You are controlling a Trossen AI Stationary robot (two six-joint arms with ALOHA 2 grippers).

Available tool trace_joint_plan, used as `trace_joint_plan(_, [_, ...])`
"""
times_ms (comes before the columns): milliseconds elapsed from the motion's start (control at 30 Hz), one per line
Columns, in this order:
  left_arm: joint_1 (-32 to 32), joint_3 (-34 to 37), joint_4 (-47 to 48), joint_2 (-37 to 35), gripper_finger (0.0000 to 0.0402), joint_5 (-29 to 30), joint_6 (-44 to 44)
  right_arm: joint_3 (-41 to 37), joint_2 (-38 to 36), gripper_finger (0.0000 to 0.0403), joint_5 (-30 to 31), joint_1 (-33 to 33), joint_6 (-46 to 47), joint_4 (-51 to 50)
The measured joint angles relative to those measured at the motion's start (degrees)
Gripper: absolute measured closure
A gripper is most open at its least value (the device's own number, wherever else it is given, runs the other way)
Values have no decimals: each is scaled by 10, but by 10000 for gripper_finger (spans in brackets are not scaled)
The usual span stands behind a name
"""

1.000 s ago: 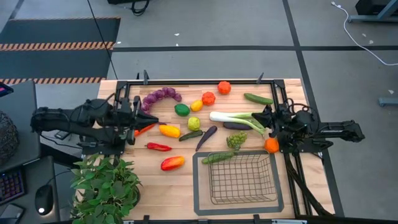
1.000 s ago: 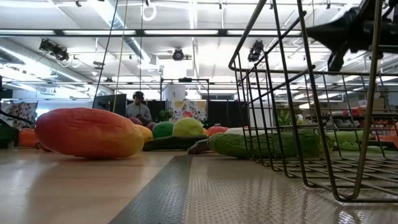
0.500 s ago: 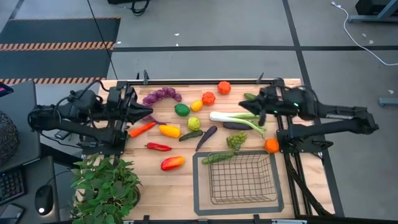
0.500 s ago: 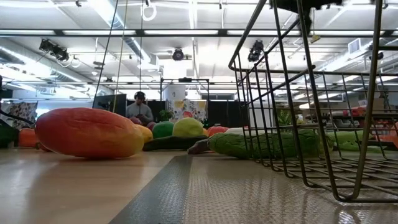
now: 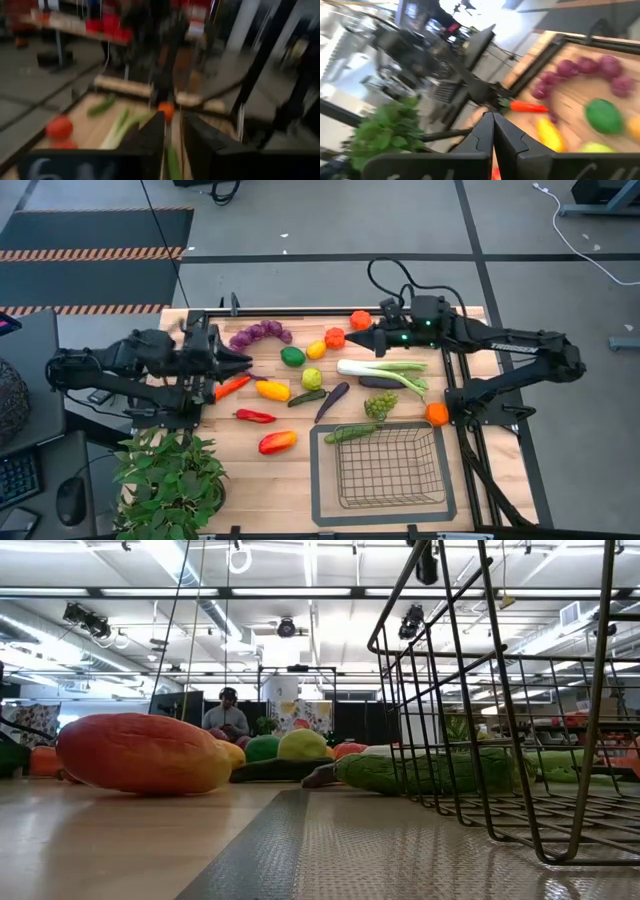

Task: Build produce basket
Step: Put the green chili pepper into the wire basket

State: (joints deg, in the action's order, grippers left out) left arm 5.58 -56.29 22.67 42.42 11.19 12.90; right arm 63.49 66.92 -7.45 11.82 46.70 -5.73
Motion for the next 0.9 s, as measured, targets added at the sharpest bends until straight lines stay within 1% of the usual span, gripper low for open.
trace_joint_plan(100, [-4, 0, 51, 13, 257, -1, 37, 0, 18, 389, -15, -1, 2, 38])
trace_joint_plan(233, [-7, 0, 96, 32, 197, -1, 98, 0, 39, 389, -28, -1, 13, 79])
trace_joint_plan(300, [-7, 0, 108, 43, 175, -1, 115, 0, 49, 389, -30, -1, 40, 87])
trace_joint_plan(400, [-7, 0, 125, 61, 152, -1, 144, 0, 64, 389, -30, -1, 66, 95])
trace_joint_plan(533, [-7, 1, 114, 85, 142, -1, 200, 0, 93, 385, -32, 8, 63, 103])
trace_joint_plan(600, [-7, 1, 86, 92, 142, -1, 223, 0, 106, 382, -32, 16, 63, 106])
trace_joint_plan(700, [-7, 0, 26, 98, 147, -1, 229, 0, 126, 378, -31, 27, 57, 126])
trace_joint_plan(800, [-7, 0, -23, 98, 155, -1, 229, 0, 139, 373, -32, 29, -11, 178])
trace_joint_plan(900, [-7, 0, -42, 97, 163, 9, 229, 0, 136, 363, -55, 36, -64, 197])
